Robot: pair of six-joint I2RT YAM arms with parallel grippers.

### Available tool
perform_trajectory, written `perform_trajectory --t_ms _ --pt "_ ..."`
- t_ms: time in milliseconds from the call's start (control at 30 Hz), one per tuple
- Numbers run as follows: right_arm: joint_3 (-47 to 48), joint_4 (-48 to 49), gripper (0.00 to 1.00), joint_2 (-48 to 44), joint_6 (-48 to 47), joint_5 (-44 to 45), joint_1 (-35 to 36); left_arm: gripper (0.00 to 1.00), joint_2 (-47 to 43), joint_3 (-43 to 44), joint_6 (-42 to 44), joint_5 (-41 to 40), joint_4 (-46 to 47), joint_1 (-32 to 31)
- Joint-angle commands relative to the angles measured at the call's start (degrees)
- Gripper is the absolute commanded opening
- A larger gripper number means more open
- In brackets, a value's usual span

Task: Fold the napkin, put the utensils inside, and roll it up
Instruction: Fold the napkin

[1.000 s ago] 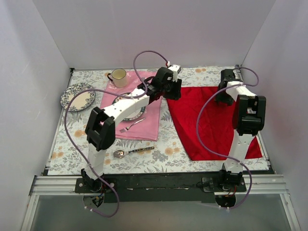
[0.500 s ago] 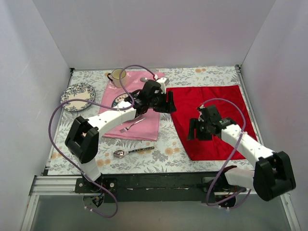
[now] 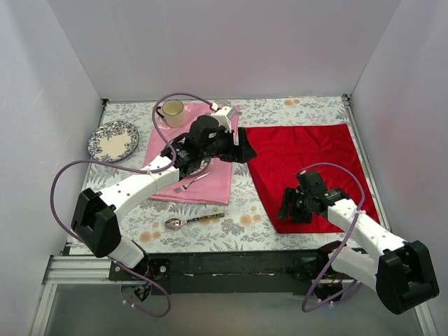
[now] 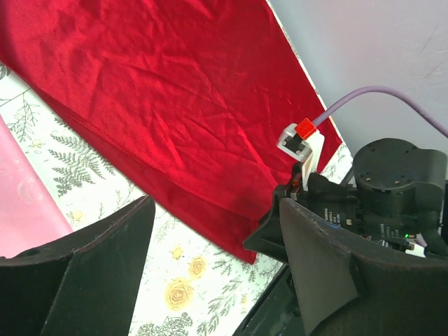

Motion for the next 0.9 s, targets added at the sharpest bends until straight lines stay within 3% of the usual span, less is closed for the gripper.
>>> perform_trajectory --t_ms 0,133,333,400,467,633,700,733,767,833,867 --pt "-2.31 2.35 0.64 0.76 2.82 -1.68 0.18 0.72 -3.15 -0.9 -0.15 0.19 0.13 -0.08" --pt "-3.89 5.25 0.59 -0.82 5.1 -2.83 0.27 0.72 -3.69 -1.43 -0.24 -0.34 0.48 -0.08" --pt "-4.69 12.63 0.4 -1.53 3.62 -8.8 0.62 0.72 -3.16 -0.73 -0.5 0.37 0.65 0.01" --pt "-3.64 14.39 0.13 -0.13 0.81 -11.88 1.23 0.72 -3.33 -0.73 -0.5 0.19 0.66 -0.08" --pt "-1.8 13.96 0.03 1.98 -2.61 -11.89 3.25 0.72 -3.42 -0.9 -0.41 0.1 0.65 0.01" --pt "2.87 11.6 0.03 7.16 -9.12 -14.34 14.32 0.72 -3.86 -1.25 -0.15 -0.6 0.57 0.01" --pt "3.48 9.75 0.18 8.92 -10.44 -14.35 17.48 0.72 -3.77 -1.08 -0.06 -0.69 0.48 0.01" --pt "3.75 7.83 0.48 8.58 -10.36 -12.61 18.19 0.72 -3.69 -0.82 0.11 -0.78 -0.04 0.01" --pt "3.93 7.03 0.58 7.62 -10.62 -8.33 18.89 0.72 -3.86 -0.81 0.2 -1.04 -0.31 0.01" --pt "4.36 7.02 0.7 4.55 -11.33 -3.73 20.31 0.72 -4.3 -1.25 0.29 -1.48 -0.4 -0.08" --pt "4.45 7.8 0.7 4.02 -11.68 -2.23 20.48 0.73 -4.82 -1.51 0.29 -2.0 -0.4 -0.08"
